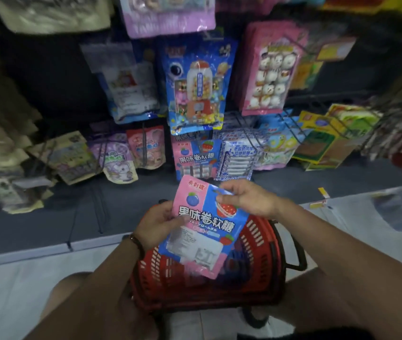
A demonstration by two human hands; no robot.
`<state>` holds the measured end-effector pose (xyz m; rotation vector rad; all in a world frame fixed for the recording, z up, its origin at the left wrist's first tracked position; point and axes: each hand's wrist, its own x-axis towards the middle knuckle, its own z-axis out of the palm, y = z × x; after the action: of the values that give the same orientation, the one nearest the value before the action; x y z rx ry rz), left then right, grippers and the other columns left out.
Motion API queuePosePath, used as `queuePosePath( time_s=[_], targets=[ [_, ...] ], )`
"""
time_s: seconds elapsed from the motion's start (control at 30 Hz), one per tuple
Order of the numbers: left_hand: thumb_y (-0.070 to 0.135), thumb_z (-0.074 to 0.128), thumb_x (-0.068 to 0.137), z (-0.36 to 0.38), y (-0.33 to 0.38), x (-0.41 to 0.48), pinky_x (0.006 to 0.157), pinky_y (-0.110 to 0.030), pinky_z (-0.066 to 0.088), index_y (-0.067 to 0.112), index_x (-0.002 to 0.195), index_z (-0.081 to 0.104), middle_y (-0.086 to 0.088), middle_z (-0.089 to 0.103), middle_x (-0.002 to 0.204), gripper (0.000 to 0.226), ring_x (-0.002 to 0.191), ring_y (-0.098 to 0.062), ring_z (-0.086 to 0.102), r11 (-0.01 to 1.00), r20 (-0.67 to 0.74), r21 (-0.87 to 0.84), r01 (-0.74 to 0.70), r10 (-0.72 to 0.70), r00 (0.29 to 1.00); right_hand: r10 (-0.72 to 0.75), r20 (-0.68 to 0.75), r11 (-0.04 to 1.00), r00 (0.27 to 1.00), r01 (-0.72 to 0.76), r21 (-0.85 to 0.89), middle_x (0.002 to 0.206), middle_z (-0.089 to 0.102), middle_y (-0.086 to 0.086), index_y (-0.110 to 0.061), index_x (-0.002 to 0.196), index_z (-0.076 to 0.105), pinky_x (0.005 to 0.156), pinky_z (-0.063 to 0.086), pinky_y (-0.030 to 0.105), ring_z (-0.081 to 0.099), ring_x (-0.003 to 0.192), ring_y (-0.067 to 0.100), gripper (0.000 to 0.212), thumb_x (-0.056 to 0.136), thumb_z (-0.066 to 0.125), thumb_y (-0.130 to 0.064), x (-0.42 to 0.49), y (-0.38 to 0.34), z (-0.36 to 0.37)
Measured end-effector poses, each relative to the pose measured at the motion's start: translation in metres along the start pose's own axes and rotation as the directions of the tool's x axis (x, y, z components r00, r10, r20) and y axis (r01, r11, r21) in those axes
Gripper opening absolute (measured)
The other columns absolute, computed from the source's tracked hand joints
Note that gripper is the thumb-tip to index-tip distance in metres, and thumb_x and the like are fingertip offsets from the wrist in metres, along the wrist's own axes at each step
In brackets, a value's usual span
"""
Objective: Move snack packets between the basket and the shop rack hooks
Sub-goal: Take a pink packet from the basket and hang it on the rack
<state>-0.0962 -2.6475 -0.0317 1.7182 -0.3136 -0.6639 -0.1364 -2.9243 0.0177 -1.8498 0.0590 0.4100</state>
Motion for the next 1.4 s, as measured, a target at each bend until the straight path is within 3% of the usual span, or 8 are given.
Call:
queuePosePath(
  time_s=[0.17, 0.47, 0.6, 0.8, 0.97, 1.17, 1.23, 1.4],
  targets=[
    [0.004, 0.067, 0.101, 0.013, 0.026, -0.037, 0.096, -0.05, 0.062, 0.007, 0.127, 0.07, -0.009, 0.08, 0.121, 0.026, 0.111, -0.03, 0.077, 0.982, -0.258, -0.175, -0.066, 0.019, 0.966, 0.11, -0.235, 0.926, 0.966, -0.014, 0.376, 0.111, 0.08, 0.017, -0.014, 0.109, 0.074, 0.085, 0.063, 0.052, 0.078, 0.099, 0.036, 0.025, 0.093, 0.081, -0.031, -0.033, -0.021, 0.01],
    [0.015, 0.075, 0.098, 0.027, 0.061, -0.063, 0.094, -0.053, 0.062, 0.014, 0.115, 0.068, -0.005, 0.082, 0.109, 0.018, 0.103, -0.03, 0.079, 0.988, -0.404, -0.15, -0.037, -0.027, 0.914, 0.078, -0.37, 0.929, 0.926, 0.067, 0.364, 0.093, 0.082, 0.011, -0.008, 0.101, 0.077, 0.059, 0.062, 0.032, 0.077, 0.075, 0.024, 0.005, 0.098, 0.074, -0.011, -0.062, -0.011, 0.052],
    [0.034, 0.084, 0.081, 0.04, 0.062, -0.071, 0.106, -0.048, 0.051, 0.021, 0.136, 0.052, -0.001, 0.06, 0.134, 0.066, 0.121, -0.025, 0.058, 0.897, -0.606, 0.43, 0.106, 0.199, 0.77, 0.009, -0.487, 0.964, 0.873, 0.121, 0.236, 0.095, 0.083, 0.013, -0.005, 0.097, 0.079, 0.079, 0.065, 0.049, 0.08, 0.084, 0.033, 0.011, 0.094, 0.08, -0.015, -0.06, -0.023, 0.057],
    [0.033, 0.09, 0.073, 0.076, 0.081, -0.078, 0.108, -0.034, 0.052, 0.033, 0.146, 0.052, 0.014, 0.058, 0.138, 0.083, 0.126, -0.005, 0.058, 0.954, -0.305, 0.272, -0.124, 0.208, 0.929, -0.097, -0.516, 0.986, 0.851, 0.154, 0.069, 0.088, 0.079, 0.017, -0.005, 0.093, 0.076, 0.081, 0.063, 0.058, 0.077, 0.087, 0.04, 0.044, 0.074, 0.085, -0.044, -0.056, -0.051, 0.077],
    [0.034, 0.061, 0.093, 0.067, 0.083, -0.074, 0.084, -0.049, 0.061, 0.016, 0.105, 0.073, 0.0, 0.08, 0.096, 0.025, 0.093, -0.02, 0.076, 0.97, -0.551, 0.164, -0.181, 0.242, 0.799, -0.245, -0.335, 0.967, 0.91, 0.256, -0.011, 0.097, 0.082, -0.013, -0.031, 0.096, 0.084, 0.082, 0.06, 0.025, 0.077, 0.089, 0.005, 0.005, 0.093, 0.079, -0.031, -0.069, -0.078, 0.092],
    [0.009, 0.071, 0.1, 0.042, 0.091, -0.069, 0.097, -0.04, 0.061, 0.018, 0.119, 0.073, 0.005, 0.082, 0.112, 0.022, 0.107, -0.013, 0.077, 0.971, -0.46, -0.112, -0.213, 0.139, 0.877, -0.154, -0.699, 0.988, 0.698, 0.129, -0.088, 0.105, 0.065, -0.011, -0.028, 0.117, 0.061, 0.076, 0.051, 0.025, 0.066, 0.092, 0.006, 0.034, 0.091, 0.082, -0.037, -0.067, -0.077, 0.051],
    [0.004, 0.07, 0.099, 0.033, 0.094, -0.068, 0.102, -0.045, 0.06, 0.015, 0.122, 0.071, 0.001, 0.082, 0.115, 0.026, 0.109, -0.019, 0.077, 0.969, -0.398, -0.162, -0.186, 0.108, 0.911, -0.116, -0.677, 0.992, 0.726, 0.118, -0.043, 0.11, 0.064, -0.014, -0.032, 0.125, 0.057, 0.077, 0.051, 0.025, 0.066, 0.095, 0.005, 0.041, 0.092, 0.081, -0.039, -0.066, -0.079, 0.036],
    [0.033, 0.063, 0.105, 0.016, 0.1, -0.054, 0.109, -0.057, 0.054, 0.019, 0.125, 0.074, -0.002, 0.08, 0.122, 0.026, 0.117, -0.025, 0.074, 0.982, -0.299, -0.131, -0.138, 0.094, 0.95, -0.116, -0.576, 0.971, 0.809, 0.214, 0.105, 0.089, 0.068, 0.035, 0.011, 0.102, 0.062, 0.047, 0.051, 0.029, 0.064, 0.048, 0.024, 0.039, 0.102, 0.071, -0.027, -0.054, -0.076, 0.016]
  ],
)
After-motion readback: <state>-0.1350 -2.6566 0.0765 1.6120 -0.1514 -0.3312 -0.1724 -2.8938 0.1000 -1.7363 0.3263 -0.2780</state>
